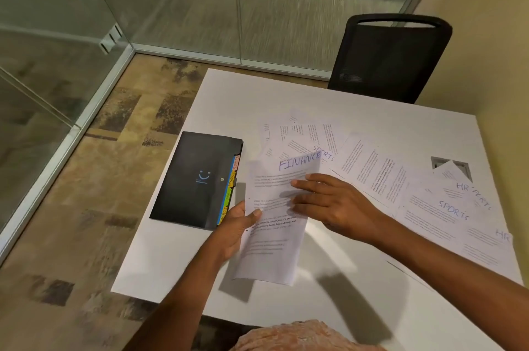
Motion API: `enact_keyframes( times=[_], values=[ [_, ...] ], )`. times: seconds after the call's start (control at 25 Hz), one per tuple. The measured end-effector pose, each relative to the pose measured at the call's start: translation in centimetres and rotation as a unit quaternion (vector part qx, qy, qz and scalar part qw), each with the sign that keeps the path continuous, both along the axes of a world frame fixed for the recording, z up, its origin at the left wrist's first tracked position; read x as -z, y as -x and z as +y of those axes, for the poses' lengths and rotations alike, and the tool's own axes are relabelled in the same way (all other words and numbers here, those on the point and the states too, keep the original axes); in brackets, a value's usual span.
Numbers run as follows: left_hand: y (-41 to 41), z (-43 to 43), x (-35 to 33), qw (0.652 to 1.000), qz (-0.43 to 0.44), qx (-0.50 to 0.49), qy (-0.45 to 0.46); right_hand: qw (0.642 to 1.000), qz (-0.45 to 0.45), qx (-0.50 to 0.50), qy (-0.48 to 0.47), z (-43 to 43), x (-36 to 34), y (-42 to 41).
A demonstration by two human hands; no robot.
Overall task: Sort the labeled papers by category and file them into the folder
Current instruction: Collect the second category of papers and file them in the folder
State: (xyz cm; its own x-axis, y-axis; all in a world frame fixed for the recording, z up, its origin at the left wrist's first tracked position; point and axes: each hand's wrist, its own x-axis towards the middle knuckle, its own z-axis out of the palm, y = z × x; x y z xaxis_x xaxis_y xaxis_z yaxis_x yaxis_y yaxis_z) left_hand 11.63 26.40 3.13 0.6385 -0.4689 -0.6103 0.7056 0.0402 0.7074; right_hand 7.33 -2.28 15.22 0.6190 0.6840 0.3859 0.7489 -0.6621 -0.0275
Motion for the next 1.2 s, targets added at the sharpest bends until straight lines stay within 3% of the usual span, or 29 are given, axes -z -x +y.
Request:
enact_keyframes(
  times=[0.12,0.28,0.36,0.48,0.6,0.68,1.2],
  values=[
    [-0.5,0.3,0.5,0.999,0.001,0.021,-0.029,0.999,0.036,-0.012,-0.003,0.4,0.5,-0.8],
    [-2.0,0.4,2.8,0.973,-0.026,-0.055,-0.223,0.998,0.048,-0.009,0.026,0.2,2.2,-1.3],
    [-3.3,1.0,3.9,0.93,-0.105,-0.093,-0.34,0.998,0.054,-0.001,0.025,0.0,2.6,-1.2],
    [-5.8,2.5,6.0,0.831,-0.247,-0.036,-0.498,0.998,0.06,0.006,0.019,-0.1,2.7,-0.9],
    [-8.5,3.5,8.1,0.751,-0.267,0.073,-0.599,0.997,0.071,0.016,0.02,-0.6,3.4,-0.3],
    [-10.0,4.0,9.0,0.729,-0.249,0.131,-0.624,0.996,0.077,0.027,0.029,-1.0,4.0,0.1],
    [-13.2,4.3,9.0,0.738,-0.187,0.199,-0.617,0.992,0.115,0.057,0.002,-1.1,4.7,0.3]
  ],
)
